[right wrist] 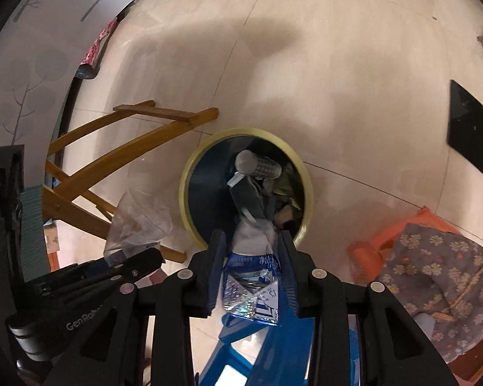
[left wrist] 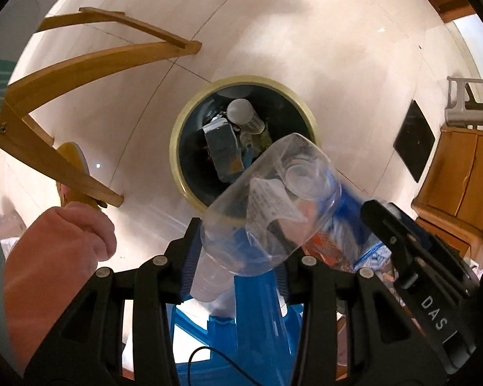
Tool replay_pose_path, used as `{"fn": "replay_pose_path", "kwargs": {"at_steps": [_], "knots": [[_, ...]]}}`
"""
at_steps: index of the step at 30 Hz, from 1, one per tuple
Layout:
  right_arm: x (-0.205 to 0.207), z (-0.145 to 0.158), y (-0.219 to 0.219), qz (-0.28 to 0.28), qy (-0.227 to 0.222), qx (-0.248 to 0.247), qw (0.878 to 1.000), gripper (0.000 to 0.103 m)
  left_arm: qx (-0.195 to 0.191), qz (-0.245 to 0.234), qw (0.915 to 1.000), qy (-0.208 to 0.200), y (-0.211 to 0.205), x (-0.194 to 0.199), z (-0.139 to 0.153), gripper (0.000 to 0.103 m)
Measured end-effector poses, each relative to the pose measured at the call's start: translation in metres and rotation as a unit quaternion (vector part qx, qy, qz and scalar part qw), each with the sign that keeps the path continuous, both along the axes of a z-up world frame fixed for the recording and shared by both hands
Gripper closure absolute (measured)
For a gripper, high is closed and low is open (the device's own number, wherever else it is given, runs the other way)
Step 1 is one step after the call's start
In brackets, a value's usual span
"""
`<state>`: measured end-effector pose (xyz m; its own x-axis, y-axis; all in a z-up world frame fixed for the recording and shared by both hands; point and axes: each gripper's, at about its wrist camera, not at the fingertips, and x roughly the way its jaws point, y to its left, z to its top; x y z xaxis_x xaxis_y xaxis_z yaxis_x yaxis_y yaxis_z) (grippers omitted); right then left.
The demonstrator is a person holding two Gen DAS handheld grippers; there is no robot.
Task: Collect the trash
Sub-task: 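Open the left gripper to drop the bottle while the right gripper releases the carton, then swing both tools up from the bin back over the table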
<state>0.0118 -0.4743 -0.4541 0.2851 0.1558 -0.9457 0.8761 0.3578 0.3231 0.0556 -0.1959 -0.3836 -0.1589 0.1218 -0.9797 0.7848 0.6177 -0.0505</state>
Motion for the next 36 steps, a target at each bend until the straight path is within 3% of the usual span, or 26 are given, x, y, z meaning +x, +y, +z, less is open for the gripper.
{"fn": "replay_pose_path", "kwargs": {"at_steps": [8,11,17,22,29,36], "knots": [[0.023,0.0,0.002,0.004,-0.031,0.007,0.999,0.068,0.006,0.029,0.9996,0.003,0.0,0.024,-0.01,0.063],[0.027,0.004,0.004,0.009,-0.029,0.003,1.0,0.068,0.005,0.032,0.9995,0.0,-0.001,0.029,-0.01,0.051],[0.026,0.015,0.006,0.022,-0.019,-0.013,0.999,0.068,0.009,0.03,0.9995,-0.008,-0.001,0.031,-0.012,0.038],[0.029,0.021,0.014,0.058,0.011,-0.043,0.997,0.068,0.012,0.031,0.9994,-0.013,0.003,0.025,-0.01,0.034],[0.021,0.031,0.024,0.09,0.063,-0.058,0.992,0.066,0.001,0.036,0.9991,-0.022,0.021,0.006,0.016,0.034],[0.002,0.063,0.03,0.075,0.088,-0.067,0.991,0.064,-0.024,0.03,0.9992,-0.006,0.035,-0.02,0.055,0.033]]}}
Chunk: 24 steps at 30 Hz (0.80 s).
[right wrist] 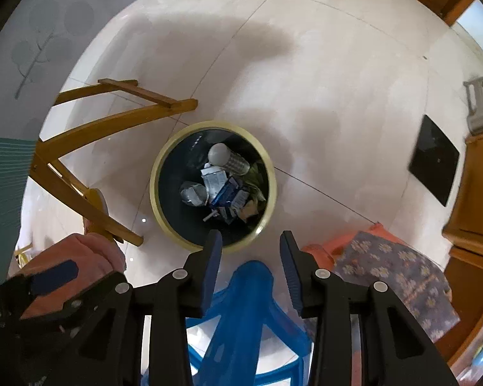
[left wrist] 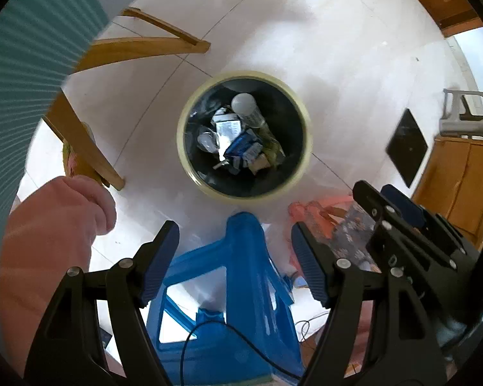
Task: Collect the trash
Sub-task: 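Swing both tools up from the bin back over the table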
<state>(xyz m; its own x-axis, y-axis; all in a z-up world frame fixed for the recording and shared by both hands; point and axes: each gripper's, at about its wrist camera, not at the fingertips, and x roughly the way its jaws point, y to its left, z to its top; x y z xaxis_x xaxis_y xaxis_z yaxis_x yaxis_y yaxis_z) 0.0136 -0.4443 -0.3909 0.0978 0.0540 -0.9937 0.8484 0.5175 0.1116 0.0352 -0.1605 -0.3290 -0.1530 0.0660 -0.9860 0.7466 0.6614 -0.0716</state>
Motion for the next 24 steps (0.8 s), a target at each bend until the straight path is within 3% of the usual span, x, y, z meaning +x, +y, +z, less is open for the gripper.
{"fn": "replay_pose_path", "kwargs": {"at_steps": [7,16,24], "knots": [[-0.022,0.06,0.012,-0.004,0.004,-0.008,1.0,0.063,-0.023,-0.027,0.9992,-0.016,0.01,-0.021,0.056,0.033],[-0.033,0.172,0.024,0.026,-0.067,-0.05,0.996,0.06,-0.082,-0.118,0.9859,-0.086,0.024,-0.044,0.168,0.033],[-0.013,0.268,0.034,0.071,-0.125,-0.099,0.985,0.06,-0.153,-0.102,0.9769,-0.109,0.054,-0.012,0.265,0.033]]}}
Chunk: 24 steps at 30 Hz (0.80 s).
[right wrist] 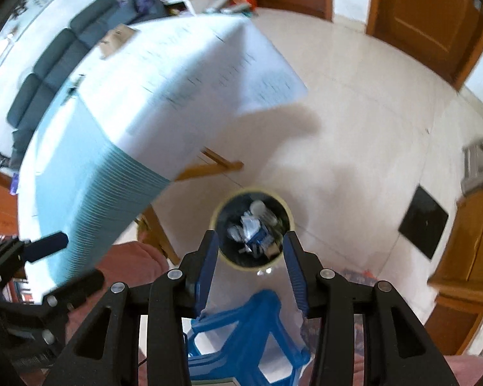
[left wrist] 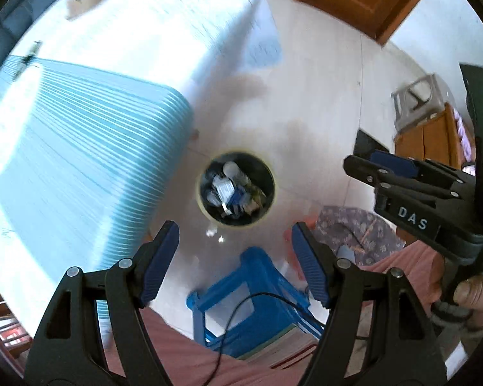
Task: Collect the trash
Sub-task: 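Swing both tools up from the bin back over the table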
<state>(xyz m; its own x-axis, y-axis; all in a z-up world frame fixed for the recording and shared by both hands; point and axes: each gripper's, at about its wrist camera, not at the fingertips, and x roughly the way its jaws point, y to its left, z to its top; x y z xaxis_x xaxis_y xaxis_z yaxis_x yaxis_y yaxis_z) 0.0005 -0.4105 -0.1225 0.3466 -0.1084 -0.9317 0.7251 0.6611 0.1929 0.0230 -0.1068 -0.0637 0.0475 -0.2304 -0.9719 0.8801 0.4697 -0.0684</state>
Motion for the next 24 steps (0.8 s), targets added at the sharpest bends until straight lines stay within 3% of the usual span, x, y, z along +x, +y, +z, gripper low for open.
{"fn": "replay_pose_path", "kwargs": {"at_steps": [6,10,18,24], "knots": [[0.045,0.061,0.008,0.046,-0.035,-0.031,0.998,0.06,-0.028,0.024,0.9985,-0.041,0.03,0.052,0.056,0.033],[0.096,0.099,0.013,0.084,-0.055,-0.057,0.993,0.058,-0.028,0.046,0.9967,-0.06,0.046,0.096,0.078,0.033],[0.222,0.148,0.002,0.122,-0.084,-0.083,0.985,0.05,-0.038,0.115,0.9895,-0.08,0.064,0.217,0.099,0.033],[0.326,0.152,-0.025,0.129,-0.092,-0.076,0.984,0.038,-0.057,0.148,0.9838,-0.084,0.056,0.304,0.094,0.025]]}}
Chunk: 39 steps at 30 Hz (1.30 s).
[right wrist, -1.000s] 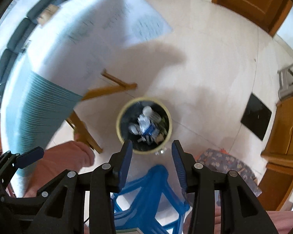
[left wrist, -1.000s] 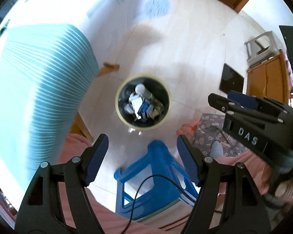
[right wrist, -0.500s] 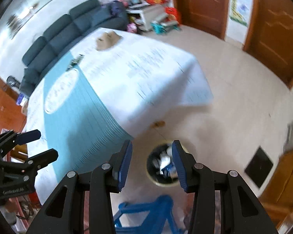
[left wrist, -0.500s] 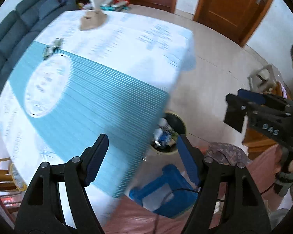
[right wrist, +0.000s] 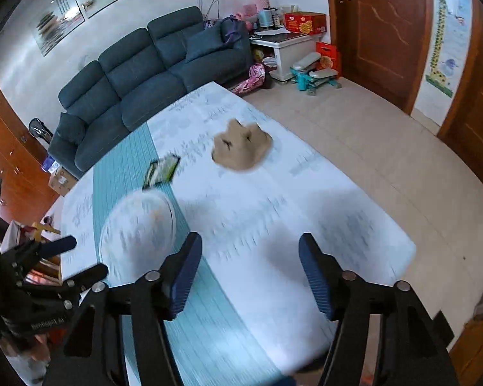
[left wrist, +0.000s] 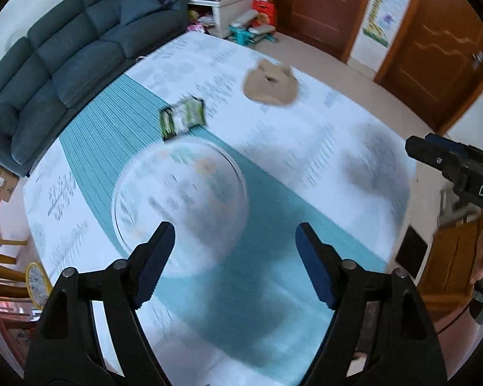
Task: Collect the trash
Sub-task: 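Swing both tools up from the bin back over the table, then grasp the green-black snack packet with the left gripper while the right gripper grasps the tan pulp tray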
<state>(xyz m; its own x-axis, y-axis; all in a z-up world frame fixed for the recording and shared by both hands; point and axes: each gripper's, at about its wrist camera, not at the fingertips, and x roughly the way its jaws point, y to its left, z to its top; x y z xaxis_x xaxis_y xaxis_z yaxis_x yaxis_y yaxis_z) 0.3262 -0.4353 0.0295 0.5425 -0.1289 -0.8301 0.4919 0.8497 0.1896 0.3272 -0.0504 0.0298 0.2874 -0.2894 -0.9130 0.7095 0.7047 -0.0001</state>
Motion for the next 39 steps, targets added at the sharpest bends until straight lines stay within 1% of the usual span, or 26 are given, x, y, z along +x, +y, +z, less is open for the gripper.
{"fn": "replay_pose_path", "kwargs": {"at_steps": [1,3,6,8,9,11,14,16,19,22,23,25,30,34,35,36,37,38,39], "knots": [[0.025,-0.003,-0.004,0.004,0.003,-0.004,1.0,0.037,-0.002,0.005,1.0,0.001,-0.002,0.016,-0.003,0.024],[0.061,-0.009,-0.008,0.008,0.007,-0.008,1.0,0.036,-0.008,0.021,0.9997,0.001,-0.006,0.047,-0.012,0.024],[0.118,-0.029,-0.021,0.007,0.019,0.021,1.0,0.034,-0.013,0.044,0.9988,0.018,-0.016,0.096,-0.031,0.023],[0.151,-0.043,-0.031,-0.002,0.029,0.033,0.999,0.033,-0.015,0.055,0.998,0.027,-0.021,0.116,-0.04,0.022],[0.159,-0.051,-0.036,-0.009,0.031,0.031,0.999,0.032,-0.019,0.067,0.997,0.034,-0.024,0.133,-0.047,0.022],[0.181,-0.068,-0.046,-0.025,0.038,0.022,0.999,0.025,-0.021,0.077,0.9957,0.046,-0.03,0.154,-0.059,0.022],[0.202,-0.089,-0.063,-0.056,0.05,0.03,0.997,0.024,-0.028,0.088,0.9942,0.056,-0.038,0.175,-0.074,0.021],[0.213,-0.101,-0.074,-0.074,0.046,0.042,0.995,0.023,-0.029,0.095,0.9929,0.066,-0.045,0.189,-0.085,0.02],[0.23,-0.114,-0.087,-0.09,0.043,0.042,0.994,0.021,-0.024,0.102,0.992,0.071,-0.057,0.205,-0.102,0.02],[0.244,-0.125,-0.087,-0.089,0.06,0.028,0.994,0.02,-0.018,0.102,0.9923,0.067,-0.067,0.209,-0.112,0.016],[0.248,-0.129,-0.086,-0.088,0.066,0.022,0.994,0.02,-0.014,0.103,0.9924,0.067,-0.07,0.21,-0.116,0.012],[0.257,-0.138,-0.083,-0.088,0.085,0.002,0.993,0.02,-0.008,0.109,0.992,0.062,-0.074,0.214,-0.123,0.01],[0.264,-0.15,-0.083,-0.084,0.081,0.0,0.993,0.02,0.006,0.142,0.9877,0.066,-0.081,0.23,-0.142,0.01],[0.262,-0.153,-0.083,-0.076,0.077,0.012,0.994,0.024,0.015,0.16,0.9844,0.072,-0.08,0.239,-0.153,0.01],[0.261,-0.152,-0.082,-0.072,0.077,0.014,0.994,0.031,0.016,0.163,0.9835,0.076,-0.08,0.241,-0.156,0.014],[0.261,-0.152,-0.083,-0.066,0.069,0.025,0.995,0.035,0.016,0.17,0.9825,0.075,-0.08,0.242,-0.157,0.018],[0.258,-0.15,-0.08,-0.061,0.075,0.024,0.995,0.036,0.014,0.177,0.9818,0.067,-0.078,0.243,-0.157,0.022],[0.257,-0.149,-0.079,-0.055,0.076,0.022,0.995,0.037,0.015,0.183,0.9811,0.061,-0.077,0.242,-0.156,0.029],[0.255,-0.149,-0.077,-0.049,0.077,0.021,0.996,0.038,0.007,0.185,0.981,0.058,-0.077,0.242,-0.155,0.038]]}}
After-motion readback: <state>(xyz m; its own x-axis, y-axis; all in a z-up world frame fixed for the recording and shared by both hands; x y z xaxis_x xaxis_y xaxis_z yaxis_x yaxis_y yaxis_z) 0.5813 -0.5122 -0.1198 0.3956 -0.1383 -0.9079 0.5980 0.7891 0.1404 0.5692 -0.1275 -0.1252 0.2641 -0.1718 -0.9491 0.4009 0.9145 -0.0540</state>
